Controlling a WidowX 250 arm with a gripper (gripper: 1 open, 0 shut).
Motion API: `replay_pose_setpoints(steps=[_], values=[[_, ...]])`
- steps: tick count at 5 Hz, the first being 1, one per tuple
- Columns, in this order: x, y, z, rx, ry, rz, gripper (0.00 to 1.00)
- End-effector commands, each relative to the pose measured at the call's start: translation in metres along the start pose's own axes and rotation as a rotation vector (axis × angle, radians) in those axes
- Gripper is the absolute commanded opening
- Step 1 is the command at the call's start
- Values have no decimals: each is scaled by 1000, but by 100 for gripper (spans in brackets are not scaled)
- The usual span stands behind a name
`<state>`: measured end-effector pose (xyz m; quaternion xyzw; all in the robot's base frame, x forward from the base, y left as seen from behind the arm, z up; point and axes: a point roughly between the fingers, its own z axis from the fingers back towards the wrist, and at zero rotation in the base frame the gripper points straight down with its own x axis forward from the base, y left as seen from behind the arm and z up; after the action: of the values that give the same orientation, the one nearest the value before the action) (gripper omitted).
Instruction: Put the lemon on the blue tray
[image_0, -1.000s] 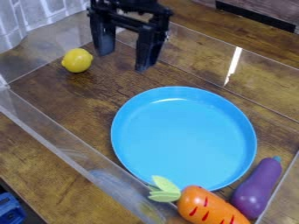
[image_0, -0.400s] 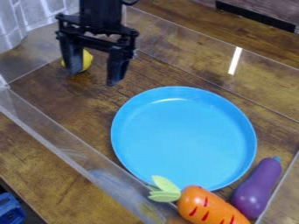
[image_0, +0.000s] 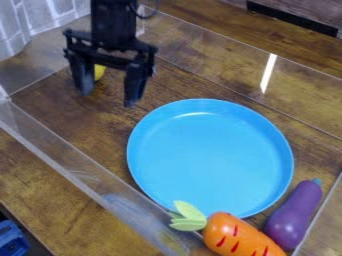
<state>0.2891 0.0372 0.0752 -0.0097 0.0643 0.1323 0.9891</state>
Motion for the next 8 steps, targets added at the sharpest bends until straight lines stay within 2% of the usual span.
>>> replay_pose_setpoints(steps=[1,3,5,7,8], values=[[15,6,29,-10,-68,-4,100],[26,22,38,-5,-75,-35,100],[30,1,19,6,-77,-27,100],[42,14,20,3,-90,125,100],[51,29,26,1,-94,139,100]])
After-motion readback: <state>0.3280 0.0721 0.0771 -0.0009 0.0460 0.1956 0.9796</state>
